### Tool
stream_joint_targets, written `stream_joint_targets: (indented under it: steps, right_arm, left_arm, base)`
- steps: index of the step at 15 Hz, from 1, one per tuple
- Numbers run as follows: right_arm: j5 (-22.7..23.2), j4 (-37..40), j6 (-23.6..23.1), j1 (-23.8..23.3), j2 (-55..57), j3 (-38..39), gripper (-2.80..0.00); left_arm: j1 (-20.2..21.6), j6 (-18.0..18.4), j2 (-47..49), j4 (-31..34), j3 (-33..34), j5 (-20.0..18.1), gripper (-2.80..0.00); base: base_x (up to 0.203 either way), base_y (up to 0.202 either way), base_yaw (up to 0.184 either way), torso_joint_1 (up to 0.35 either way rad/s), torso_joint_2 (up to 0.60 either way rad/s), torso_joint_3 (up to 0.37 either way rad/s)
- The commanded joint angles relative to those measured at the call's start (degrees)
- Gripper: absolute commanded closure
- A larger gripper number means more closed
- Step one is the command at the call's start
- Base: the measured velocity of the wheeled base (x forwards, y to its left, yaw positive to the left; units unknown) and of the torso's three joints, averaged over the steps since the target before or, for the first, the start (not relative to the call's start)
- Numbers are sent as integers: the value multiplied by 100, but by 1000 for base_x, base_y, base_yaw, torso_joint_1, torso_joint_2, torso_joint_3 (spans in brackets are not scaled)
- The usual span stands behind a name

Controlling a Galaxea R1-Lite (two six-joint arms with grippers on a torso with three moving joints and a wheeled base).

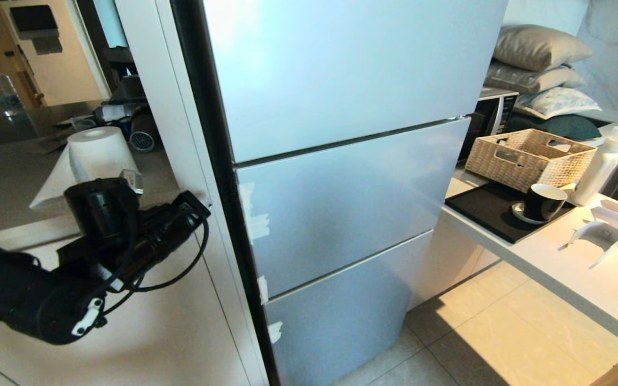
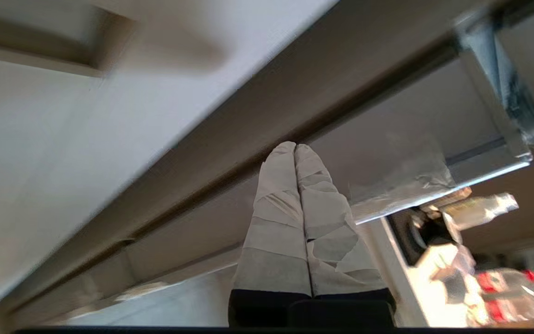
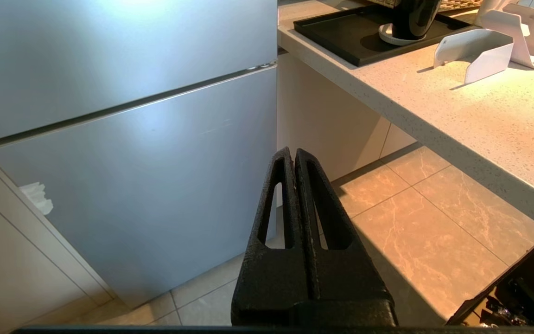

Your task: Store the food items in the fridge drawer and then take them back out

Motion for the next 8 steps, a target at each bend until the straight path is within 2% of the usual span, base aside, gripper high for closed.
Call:
stream_joint_targets:
  steps: [1, 8]
  right_arm:
    - [1, -1, 1, 7, 6, 0, 0]
    - [1, -1, 1, 5, 6, 0, 0]
  left_arm:
    - [-115, -60, 233, -41, -245, -69, 0]
    - [-301, -45, 702, -41, -933, -43, 0]
  base:
    - [0, 0, 0, 0, 0, 0]
    - [0, 0, 0, 0, 0, 0]
